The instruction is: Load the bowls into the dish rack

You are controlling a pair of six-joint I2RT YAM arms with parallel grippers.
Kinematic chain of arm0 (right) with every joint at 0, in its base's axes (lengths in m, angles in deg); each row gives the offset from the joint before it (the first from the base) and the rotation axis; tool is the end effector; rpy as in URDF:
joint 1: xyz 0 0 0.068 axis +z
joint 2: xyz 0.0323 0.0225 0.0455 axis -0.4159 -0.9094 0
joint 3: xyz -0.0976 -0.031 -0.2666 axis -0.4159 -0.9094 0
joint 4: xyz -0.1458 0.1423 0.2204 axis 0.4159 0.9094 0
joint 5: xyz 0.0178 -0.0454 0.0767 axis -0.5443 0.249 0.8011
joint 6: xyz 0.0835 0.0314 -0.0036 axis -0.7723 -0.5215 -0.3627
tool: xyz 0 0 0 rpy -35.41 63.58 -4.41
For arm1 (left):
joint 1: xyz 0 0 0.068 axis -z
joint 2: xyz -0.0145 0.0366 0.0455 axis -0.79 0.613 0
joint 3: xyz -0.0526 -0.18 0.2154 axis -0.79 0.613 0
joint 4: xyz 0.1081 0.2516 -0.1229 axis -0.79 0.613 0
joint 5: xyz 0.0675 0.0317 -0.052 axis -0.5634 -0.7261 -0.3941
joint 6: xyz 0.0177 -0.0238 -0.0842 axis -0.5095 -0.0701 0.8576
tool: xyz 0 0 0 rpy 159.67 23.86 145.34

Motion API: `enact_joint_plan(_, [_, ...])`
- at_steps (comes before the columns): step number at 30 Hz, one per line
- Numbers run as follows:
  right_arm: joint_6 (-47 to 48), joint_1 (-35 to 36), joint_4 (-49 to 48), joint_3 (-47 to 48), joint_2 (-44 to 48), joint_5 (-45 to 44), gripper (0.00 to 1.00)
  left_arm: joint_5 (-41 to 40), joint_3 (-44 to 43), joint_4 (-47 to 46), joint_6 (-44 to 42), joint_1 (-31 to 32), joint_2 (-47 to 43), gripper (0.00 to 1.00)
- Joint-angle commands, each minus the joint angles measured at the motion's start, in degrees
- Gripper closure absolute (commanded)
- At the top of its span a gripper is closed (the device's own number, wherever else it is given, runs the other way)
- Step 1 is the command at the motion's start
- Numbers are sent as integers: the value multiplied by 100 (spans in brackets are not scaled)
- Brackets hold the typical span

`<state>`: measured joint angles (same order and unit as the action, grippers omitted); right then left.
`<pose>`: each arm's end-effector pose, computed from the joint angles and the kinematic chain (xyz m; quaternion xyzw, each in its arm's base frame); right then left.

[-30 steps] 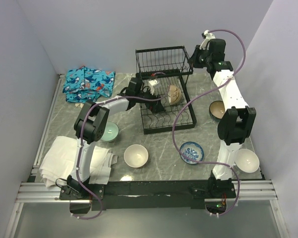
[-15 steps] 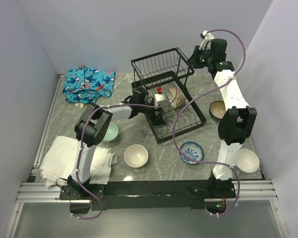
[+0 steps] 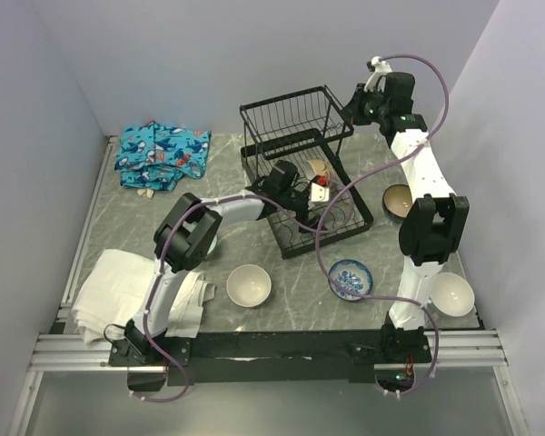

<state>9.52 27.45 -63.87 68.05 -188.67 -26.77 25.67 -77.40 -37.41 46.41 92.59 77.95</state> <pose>0.5569 0.0628 0.3686 -0.1129 0.8006 0.2224 0.5448 0.3962 -0.4132 0.1396 0.6283 0.5255 -0.3772 0.4322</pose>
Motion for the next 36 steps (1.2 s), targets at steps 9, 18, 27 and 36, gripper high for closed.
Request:
enact_joint_plan(9, [-934, 3, -914, -149, 399, -36, 100, 556, -178, 718, 385, 12, -2097, 4])
enact_joint_plan(18, [-1919, -6, -782, -159, 452, -1835, 100, -542, 183, 1086, 2653, -85, -3787, 4])
enact_joint_plan(27, [-1858, 3, -685, 88, 531, -2163, 100, -895, 974, 1465, 2812, -797, -4702, 4])
enact_joint_plan(36, [-1349, -33, -967, -125, 628, -819, 65, -868, 1256, 1385, 3129, -920, -4782, 4])
